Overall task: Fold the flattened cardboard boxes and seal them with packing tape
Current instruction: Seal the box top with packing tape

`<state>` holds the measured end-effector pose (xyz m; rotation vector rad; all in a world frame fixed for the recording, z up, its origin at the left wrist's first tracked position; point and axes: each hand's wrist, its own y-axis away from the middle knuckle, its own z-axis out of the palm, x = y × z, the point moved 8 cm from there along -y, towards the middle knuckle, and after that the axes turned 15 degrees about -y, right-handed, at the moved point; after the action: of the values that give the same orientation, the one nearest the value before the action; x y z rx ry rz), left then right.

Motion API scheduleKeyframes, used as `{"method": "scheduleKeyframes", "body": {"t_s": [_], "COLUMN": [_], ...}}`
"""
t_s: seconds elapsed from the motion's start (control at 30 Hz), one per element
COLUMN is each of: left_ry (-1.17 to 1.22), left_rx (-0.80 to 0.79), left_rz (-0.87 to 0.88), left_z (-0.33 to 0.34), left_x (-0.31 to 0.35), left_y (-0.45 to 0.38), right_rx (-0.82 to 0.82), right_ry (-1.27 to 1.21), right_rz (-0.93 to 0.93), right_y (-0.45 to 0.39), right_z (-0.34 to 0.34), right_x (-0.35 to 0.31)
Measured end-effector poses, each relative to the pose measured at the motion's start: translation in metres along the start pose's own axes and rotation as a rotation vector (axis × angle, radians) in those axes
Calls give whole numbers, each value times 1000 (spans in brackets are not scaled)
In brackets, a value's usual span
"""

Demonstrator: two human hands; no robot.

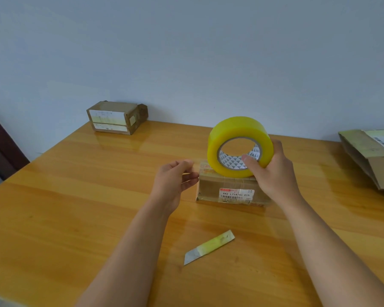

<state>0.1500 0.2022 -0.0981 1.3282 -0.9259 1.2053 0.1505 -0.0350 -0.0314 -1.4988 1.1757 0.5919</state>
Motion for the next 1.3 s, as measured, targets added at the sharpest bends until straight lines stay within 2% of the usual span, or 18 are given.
{"method": "scheduleKeyframes", "body": {"t_s": [0.2, 0.53, 0.87, 1.1, 1.3], "left_ry": [-60, -33, -317, -349, -373], "left_rx": [55, 42, 35, 46, 88], "left_rz": [51, -72, -47, -107, -31], "left_z": [-7, -6, 3, 11, 21], "left_x": [6, -14, -22, -23, -24], "left_y": [-3, -6, -4, 1, 4], "right_rx": [-8, -23, -7, 13, 29], "right_ry": [34, 51, 35, 33, 52], "right_rz": [1, 4, 13, 8, 10], "right_y": [1, 2, 3, 5, 4], "right_z": [2, 4, 3, 4, 5], "right_x": [-2, -1, -1, 1, 3]}}
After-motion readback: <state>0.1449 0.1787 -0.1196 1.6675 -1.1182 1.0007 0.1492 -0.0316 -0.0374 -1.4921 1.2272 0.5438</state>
